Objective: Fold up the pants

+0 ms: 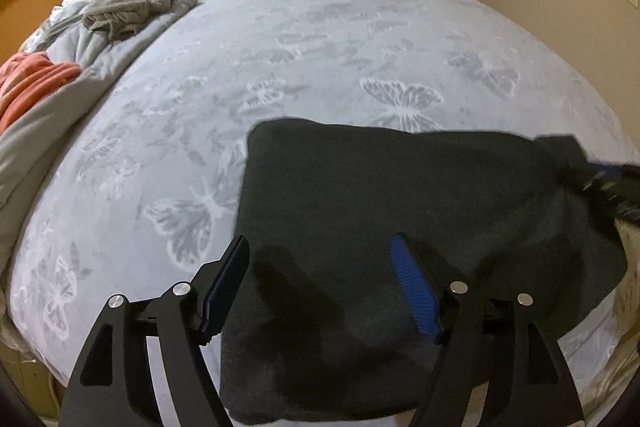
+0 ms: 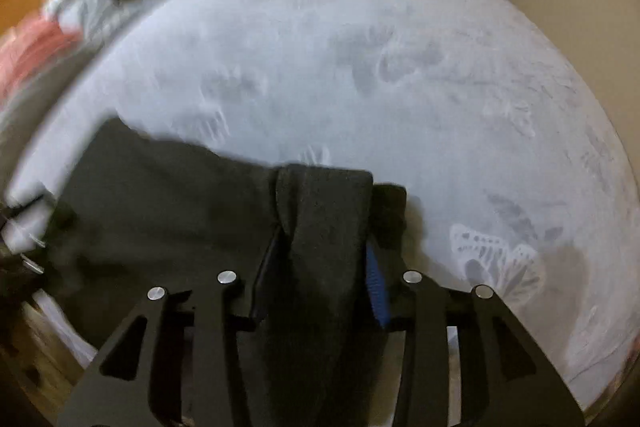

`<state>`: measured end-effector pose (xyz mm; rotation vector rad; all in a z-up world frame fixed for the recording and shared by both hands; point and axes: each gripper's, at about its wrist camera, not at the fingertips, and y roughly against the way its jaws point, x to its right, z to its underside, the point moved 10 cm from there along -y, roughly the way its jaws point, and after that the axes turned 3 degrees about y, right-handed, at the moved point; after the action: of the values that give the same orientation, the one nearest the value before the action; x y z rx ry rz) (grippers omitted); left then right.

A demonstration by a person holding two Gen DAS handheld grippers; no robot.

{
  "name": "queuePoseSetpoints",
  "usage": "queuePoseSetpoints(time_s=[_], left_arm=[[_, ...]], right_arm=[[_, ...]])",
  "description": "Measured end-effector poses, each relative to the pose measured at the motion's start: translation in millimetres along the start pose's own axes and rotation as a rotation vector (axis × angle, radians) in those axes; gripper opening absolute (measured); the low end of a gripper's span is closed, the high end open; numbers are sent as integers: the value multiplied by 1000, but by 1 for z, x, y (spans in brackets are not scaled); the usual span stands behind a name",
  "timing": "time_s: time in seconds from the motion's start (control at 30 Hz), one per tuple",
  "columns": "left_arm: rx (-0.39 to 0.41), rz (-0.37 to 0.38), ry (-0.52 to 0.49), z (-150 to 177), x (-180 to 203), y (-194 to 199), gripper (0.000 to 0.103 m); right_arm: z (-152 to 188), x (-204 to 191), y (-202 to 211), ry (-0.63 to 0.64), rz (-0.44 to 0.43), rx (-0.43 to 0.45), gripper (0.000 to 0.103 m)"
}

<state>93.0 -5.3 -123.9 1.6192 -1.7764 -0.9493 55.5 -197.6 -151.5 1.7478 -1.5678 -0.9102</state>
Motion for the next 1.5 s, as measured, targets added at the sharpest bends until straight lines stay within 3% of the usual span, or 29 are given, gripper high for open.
queuePoseSetpoints(time_s=[0.1, 0.2, 0.27, 0.33, 0.37, 0.5, 0.53, 0.57, 0.63, 0.73, 0.83, 1.0, 1.13, 1.23, 1.37, 1.5], left_arm=[[20, -15, -6, 0, 1, 3, 71], [29, -44, -21, 1, 3, 2, 75], [17, -39, -14, 3, 4, 0, 77], [-7, -25, -12, 6, 8, -4, 77], [-18, -23, -14, 7, 9, -6, 77], [-5, -31, -24, 7, 13, -6, 81], [-3, -32, -25, 7, 14, -7, 82], [-5, -32, -26, 8, 14, -8, 82], [-27, -17, -28, 11, 17, -11, 82], [-47, 23, -9, 16, 11, -8, 83], [-48, 39, 52, 22, -9, -3, 86], [-113, 114, 158, 40, -35, -4, 86], [-227, 287, 339, 58, -46, -18, 86], [-224, 313, 329, 56, -42, -14, 87], [-221, 328, 290, 53, -24, -13, 87], [-204, 289, 259, 45, -9, -18, 89]], right_arm=[[-11, -16, 50, 56, -12, 144, 38], [-4, -33, 73, 70, -75, 197, 37], [16, -35, 57, 86, -85, 128, 37], [41, -22, 20, 90, -20, -34, 38], [44, -20, 11, 81, -22, -51, 38], [23, -28, 50, 38, -128, 85, 37], [22, -27, 53, 43, -120, 103, 38], [26, -22, 43, 58, -73, 69, 41], [51, -6, 5, 71, 11, -74, 59], [41, 4, 17, -57, -64, -43, 61], [37, 21, 33, -81, -8, 10, 74], [63, 19, 15, -189, -167, -83, 80], [69, 4, 5, -238, -290, -135, 86], [72, -13, 10, -246, -365, -150, 91], [68, -19, 2, -226, -313, -154, 92], [65, -20, -3, -241, -293, -147, 93]])
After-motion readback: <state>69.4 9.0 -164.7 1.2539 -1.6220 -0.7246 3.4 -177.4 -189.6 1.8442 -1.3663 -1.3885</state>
